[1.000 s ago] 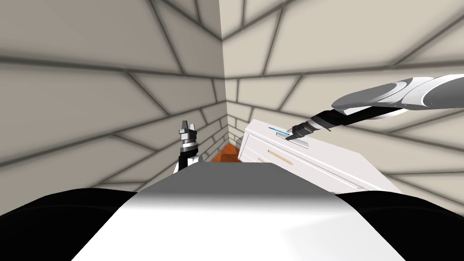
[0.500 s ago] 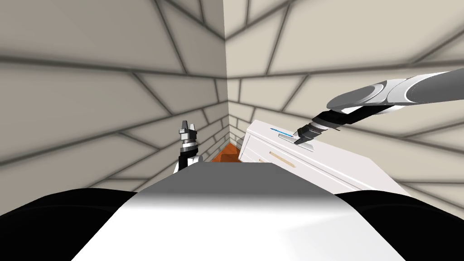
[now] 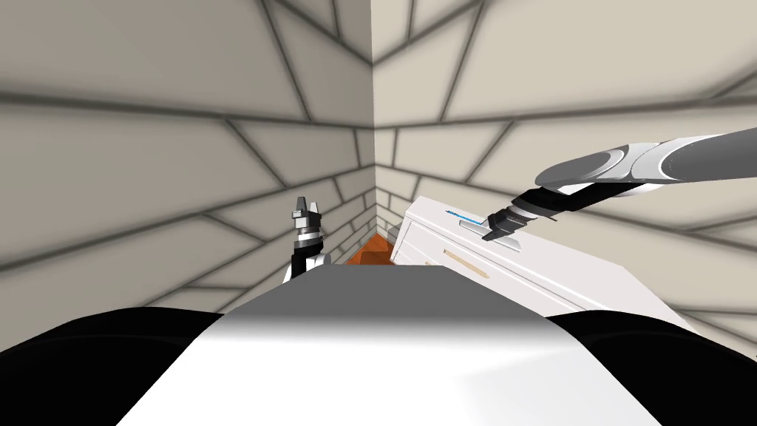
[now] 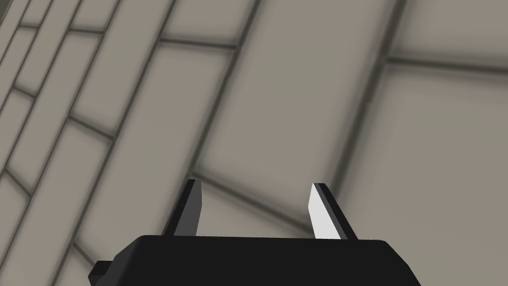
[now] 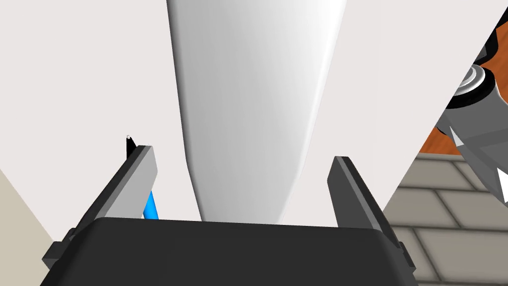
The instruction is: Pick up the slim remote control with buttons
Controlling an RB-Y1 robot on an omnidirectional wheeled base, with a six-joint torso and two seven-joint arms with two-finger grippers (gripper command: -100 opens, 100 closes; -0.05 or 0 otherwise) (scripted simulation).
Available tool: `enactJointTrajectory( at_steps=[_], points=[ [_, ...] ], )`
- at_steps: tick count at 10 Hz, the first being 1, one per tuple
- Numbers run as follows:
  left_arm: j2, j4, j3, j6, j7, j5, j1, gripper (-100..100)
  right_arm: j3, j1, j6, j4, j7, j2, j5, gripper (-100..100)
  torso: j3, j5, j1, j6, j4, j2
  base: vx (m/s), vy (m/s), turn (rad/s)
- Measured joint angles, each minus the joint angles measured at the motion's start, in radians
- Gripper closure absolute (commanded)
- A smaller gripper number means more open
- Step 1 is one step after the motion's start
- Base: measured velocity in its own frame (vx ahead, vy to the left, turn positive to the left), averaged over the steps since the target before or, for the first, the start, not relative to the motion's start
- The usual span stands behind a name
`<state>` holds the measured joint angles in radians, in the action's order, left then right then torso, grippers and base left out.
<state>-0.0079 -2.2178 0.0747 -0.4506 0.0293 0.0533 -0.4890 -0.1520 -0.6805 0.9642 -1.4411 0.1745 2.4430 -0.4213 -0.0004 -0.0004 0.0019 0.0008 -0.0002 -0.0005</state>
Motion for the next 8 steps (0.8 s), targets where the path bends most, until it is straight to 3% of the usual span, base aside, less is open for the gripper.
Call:
enactJointTrajectory(
  at_steps=[1,5,6,7,8],
  points=[
    [0.0,0.0,0.0,0.0,0.0,0.0,0.0,0,-0.001,-0.001,-0.003,-0.001,-0.001,-0.001,-0.001,100,0.0,0.0,-0.001,0.0,0.0,0.0,0.0,0.0,0.0],
    [0.0,0.0,0.0,0.0,0.0,0.0,0.0,0,-0.001,-0.001,-0.003,-0.001,-0.001,-0.001,-0.001,100,0.0,-0.001,-0.003,0.0,0.0,0.001,0.0,0.0,0.0],
    [0.0,0.0,0.0,0.0,0.0,0.0,0.0,0,-0.001,-0.001,-0.003,-0.001,-0.001,-0.001,-0.001,0,0.0,-0.001,-0.003,0.0,0.0,0.001,0.0,0.0,0.0],
    [0.0,0.0,0.0,0.0,0.0,0.0,0.0,0,-0.001,-0.001,-0.003,-0.001,-0.001,-0.001,-0.001,100,0.0,0.0,-0.003,0.0,0.0,0.001,-0.008,-0.026,-0.103],
    [0.0,0.0,0.0,0.0,0.0,0.0,0.0,0,0.011,0.001,0.008,0.002,0.005,0.016,0.007,100,0.001,0.0,-0.003,0.0,0.001,0.001,-0.019,-0.048,-0.088]
  ],
)
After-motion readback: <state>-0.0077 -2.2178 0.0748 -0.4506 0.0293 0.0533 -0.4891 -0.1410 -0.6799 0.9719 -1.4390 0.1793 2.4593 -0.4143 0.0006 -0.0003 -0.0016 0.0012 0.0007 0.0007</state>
